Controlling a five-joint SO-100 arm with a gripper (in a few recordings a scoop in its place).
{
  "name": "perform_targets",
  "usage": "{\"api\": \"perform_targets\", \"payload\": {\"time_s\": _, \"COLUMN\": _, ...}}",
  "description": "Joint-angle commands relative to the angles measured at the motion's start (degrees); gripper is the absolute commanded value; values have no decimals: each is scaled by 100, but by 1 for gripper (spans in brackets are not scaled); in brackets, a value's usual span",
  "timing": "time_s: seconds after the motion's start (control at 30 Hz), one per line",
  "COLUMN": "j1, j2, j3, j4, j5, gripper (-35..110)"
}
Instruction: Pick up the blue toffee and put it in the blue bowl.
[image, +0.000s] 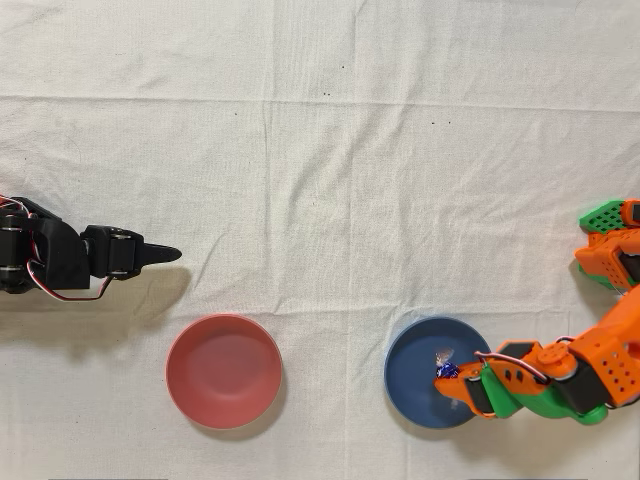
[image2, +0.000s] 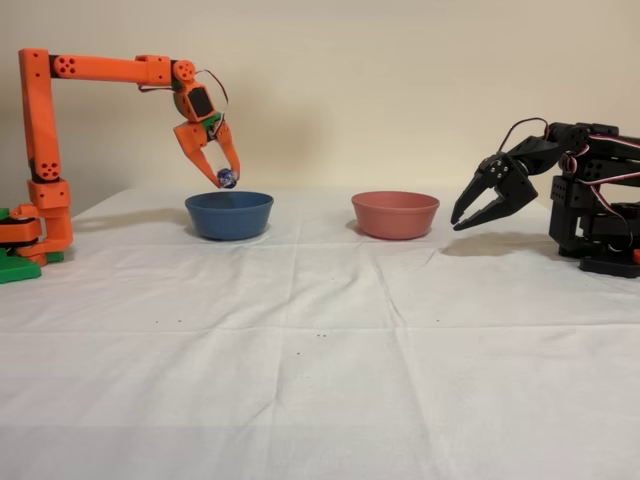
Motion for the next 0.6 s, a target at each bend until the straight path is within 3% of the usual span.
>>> {"api": "perform_targets", "payload": {"time_s": 0.0, "j1": -44, "j2": 62, "j3": -53, "j4": 0, "j5": 0, "gripper": 15}}
{"api": "perform_targets", "payload": {"time_s": 0.13, "j1": -26, "j2": -26, "j3": -132, "j4": 0, "j5": 0, "gripper": 24}}
{"api": "perform_targets", "payload": {"time_s": 0.3, "j1": -44, "j2": -79, "j3": -149, "j4": 0, "j5": -44, "gripper": 46}}
{"api": "perform_targets", "payload": {"time_s": 0.57, "j1": 26, "j2": -26, "j3": -97, "j4": 0, "j5": -53, "gripper": 51}}
